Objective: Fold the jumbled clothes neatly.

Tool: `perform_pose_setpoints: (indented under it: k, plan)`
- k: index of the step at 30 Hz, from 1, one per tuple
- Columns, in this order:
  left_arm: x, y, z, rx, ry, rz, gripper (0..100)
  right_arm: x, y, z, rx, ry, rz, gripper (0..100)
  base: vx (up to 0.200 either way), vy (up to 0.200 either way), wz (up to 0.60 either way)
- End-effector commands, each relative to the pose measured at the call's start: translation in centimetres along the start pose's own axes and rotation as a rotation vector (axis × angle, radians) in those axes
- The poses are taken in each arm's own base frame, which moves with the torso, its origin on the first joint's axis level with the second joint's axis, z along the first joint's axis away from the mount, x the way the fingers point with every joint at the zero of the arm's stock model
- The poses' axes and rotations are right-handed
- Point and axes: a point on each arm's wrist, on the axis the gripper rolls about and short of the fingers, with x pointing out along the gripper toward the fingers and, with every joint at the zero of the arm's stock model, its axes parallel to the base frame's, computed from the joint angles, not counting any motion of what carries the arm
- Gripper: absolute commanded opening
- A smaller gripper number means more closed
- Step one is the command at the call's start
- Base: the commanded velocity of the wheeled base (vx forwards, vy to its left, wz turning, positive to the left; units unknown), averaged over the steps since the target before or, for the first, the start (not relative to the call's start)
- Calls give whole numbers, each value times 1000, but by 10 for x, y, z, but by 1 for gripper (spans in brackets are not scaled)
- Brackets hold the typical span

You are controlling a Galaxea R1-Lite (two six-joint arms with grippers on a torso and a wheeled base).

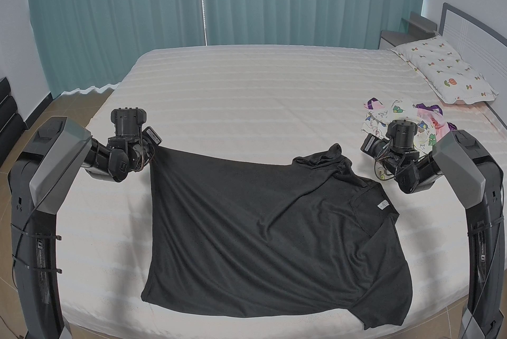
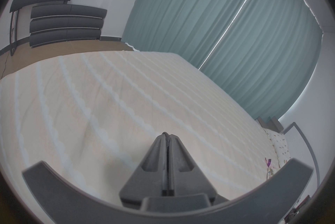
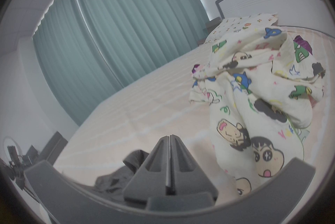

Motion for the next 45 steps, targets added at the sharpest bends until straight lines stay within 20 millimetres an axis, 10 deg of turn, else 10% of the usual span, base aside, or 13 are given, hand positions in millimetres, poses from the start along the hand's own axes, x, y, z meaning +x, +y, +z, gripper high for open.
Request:
perform_pose_setpoints:
  k: [1, 6, 7, 30, 31, 45]
  plan:
    - [6, 2, 4, -6, -15, 8, 0, -8, 2, 15, 24, -28, 9, 0, 0, 0, 0]
    - [4, 9, -6, 5, 19, 35, 0, -21, 6, -6, 16, 95, 60, 0, 0, 0, 0]
    - [4, 10, -7, 7, 22, 38, 0, -21, 8, -8, 15, 102, 68, 100, 0, 0, 0]
    - [1, 10, -11, 14, 38, 44, 0, -22, 38, -40, -99, 248, 147, 100, 0, 0, 0]
    - [1, 10, -11, 14, 37, 45, 0, -20, 38, -41, -101, 250, 141, 0, 0, 0, 0]
    - [-1, 8, -7, 15, 30, 38, 0, -16, 25, -37, -133, 249, 75, 0, 0, 0, 0]
